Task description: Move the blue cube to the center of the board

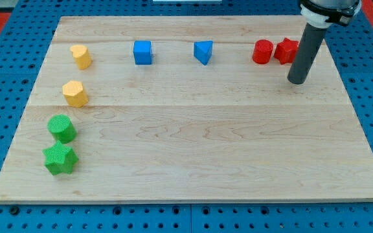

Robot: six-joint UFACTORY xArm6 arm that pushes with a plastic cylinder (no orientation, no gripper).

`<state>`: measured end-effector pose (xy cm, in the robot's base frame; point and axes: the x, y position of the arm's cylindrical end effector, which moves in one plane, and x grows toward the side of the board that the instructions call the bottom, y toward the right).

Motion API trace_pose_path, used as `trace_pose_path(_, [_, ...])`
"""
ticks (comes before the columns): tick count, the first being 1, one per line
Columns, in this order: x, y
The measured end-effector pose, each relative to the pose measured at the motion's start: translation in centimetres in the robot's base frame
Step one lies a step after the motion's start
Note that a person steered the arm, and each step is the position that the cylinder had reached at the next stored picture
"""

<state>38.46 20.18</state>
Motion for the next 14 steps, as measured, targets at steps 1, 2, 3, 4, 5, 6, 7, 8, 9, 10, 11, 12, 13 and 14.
trace_pose_path(1, [0.2,-0.9])
trace_pose_path(2, [0.0,-9.2])
trace_pose_path(3, [-2.6,-13.9])
trace_pose_path(4, [-3.8,-15.0])
trace_pose_path(5, [-4.1,-8.9])
trace_pose_path(6, [-7.6,-11.4])
trace_pose_path(7, [-8.8,-15.4])
trace_pose_path(8, [-7.2,-18.5])
trace_pose_path(9, [-7.5,-22.3])
trace_pose_path(10, [-10.2,-22.7])
trace_pose_path(11, [-11.9,-25.0])
trace_pose_path(12, [-11.6,-28.6])
trace_pose_path(13, [-8.8,-28.6])
trace_pose_path(14, [-5.1,-27.0])
